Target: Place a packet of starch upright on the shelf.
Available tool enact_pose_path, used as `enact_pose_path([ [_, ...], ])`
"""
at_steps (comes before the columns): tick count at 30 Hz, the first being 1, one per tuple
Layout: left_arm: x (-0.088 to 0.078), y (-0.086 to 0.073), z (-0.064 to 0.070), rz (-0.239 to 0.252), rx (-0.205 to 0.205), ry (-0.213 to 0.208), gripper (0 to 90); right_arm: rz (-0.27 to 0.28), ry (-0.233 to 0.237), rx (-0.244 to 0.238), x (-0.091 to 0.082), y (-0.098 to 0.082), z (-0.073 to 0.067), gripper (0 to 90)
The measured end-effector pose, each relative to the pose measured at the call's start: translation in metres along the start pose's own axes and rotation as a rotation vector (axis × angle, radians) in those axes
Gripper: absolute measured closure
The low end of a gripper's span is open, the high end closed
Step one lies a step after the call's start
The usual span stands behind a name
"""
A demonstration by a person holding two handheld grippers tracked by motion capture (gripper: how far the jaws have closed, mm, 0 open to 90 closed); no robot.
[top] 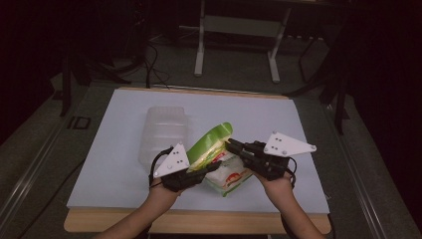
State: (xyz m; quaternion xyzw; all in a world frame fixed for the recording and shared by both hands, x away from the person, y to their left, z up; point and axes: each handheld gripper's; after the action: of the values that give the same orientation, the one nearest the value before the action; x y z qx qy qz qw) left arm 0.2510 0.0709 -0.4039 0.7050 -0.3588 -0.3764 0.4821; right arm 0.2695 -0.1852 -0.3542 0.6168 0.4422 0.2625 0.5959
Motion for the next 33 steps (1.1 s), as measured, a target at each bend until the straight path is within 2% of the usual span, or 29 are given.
enact_pose_path([
  [3, -0.002, 0.005, -0.004, -0.004, 0.017, 0.003, 75.4, 0.017, 0.016, 0.013, -0.003, 0.003, 0.002, 83.1],
  [5, -0.004, 0.008, -0.006, -0.015, 0.033, 0.016, 75.6, 0.035, 0.018, 0.032, -0.008, 0.006, 0.004, 74.9],
  [8, -0.008, 0.011, -0.009, -0.020, 0.032, 0.034, 76.1, 0.050, 0.020, 0.059, -0.018, 0.011, 0.008, 65.4],
  [10, -0.010, 0.013, -0.011, -0.017, 0.041, 0.039, 76.2, 0.062, -0.006, 0.055, -0.024, 0.011, 0.009, 59.3],
  [14, -0.016, 0.019, -0.020, -0.015, 0.059, 0.055, 76.3, 0.066, -0.032, 0.071, -0.033, 0.007, 0.016, 56.9],
  [17, -0.021, 0.022, -0.032, -0.004, 0.063, 0.071, 76.3, 0.059, -0.039, 0.090, -0.038, 0.002, 0.020, 51.6],
  [19, -0.025, 0.024, -0.042, 0.004, 0.078, 0.059, 76.5, 0.048, -0.046, 0.099, -0.039, -0.002, 0.022, 42.0],
  [22, -0.031, 0.029, -0.055, 0.016, 0.097, 0.055, 76.5, 0.050, -0.038, 0.125, -0.041, -0.009, 0.026, 22.5],
  [23, -0.034, 0.032, -0.061, 0.020, 0.111, 0.055, 76.5, 0.045, -0.043, 0.123, -0.041, -0.010, 0.027, 18.6],
  [24, -0.034, 0.032, -0.061, 0.020, 0.111, 0.055, 76.5, 0.045, -0.043, 0.123, -0.041, -0.010, 0.027, 18.6],
  [25, -0.038, 0.036, -0.070, 0.028, 0.128, 0.045, 76.6, 0.067, -0.057, 0.114, -0.043, -0.017, 0.030, 13.8],
  [28, -0.044, 0.040, -0.085, 0.029, 0.134, 0.031, 76.5, 0.061, -0.041, 0.133, -0.046, -0.021, 0.034, 13.7],
  [32, -0.051, 0.043, -0.104, -0.006, 0.166, 0.026, 76.6, 0.053, -0.042, 0.149, -0.049, -0.025, 0.037, 13.9],
  [33, -0.052, 0.043, -0.108, -0.014, 0.163, 0.028, 76.6, 0.051, -0.039, 0.155, -0.050, -0.026, 0.038, 14.0],
])
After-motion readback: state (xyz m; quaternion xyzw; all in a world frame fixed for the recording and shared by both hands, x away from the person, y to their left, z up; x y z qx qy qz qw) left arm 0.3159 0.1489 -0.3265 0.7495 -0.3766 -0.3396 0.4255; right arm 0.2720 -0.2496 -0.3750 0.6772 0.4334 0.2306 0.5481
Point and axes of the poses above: each handheld gripper's, and its own axes: x roughly forward along the jaws, y roughly out of its top, z roughly to its right, and after that the axes turned 13 degrees about x, right-handed
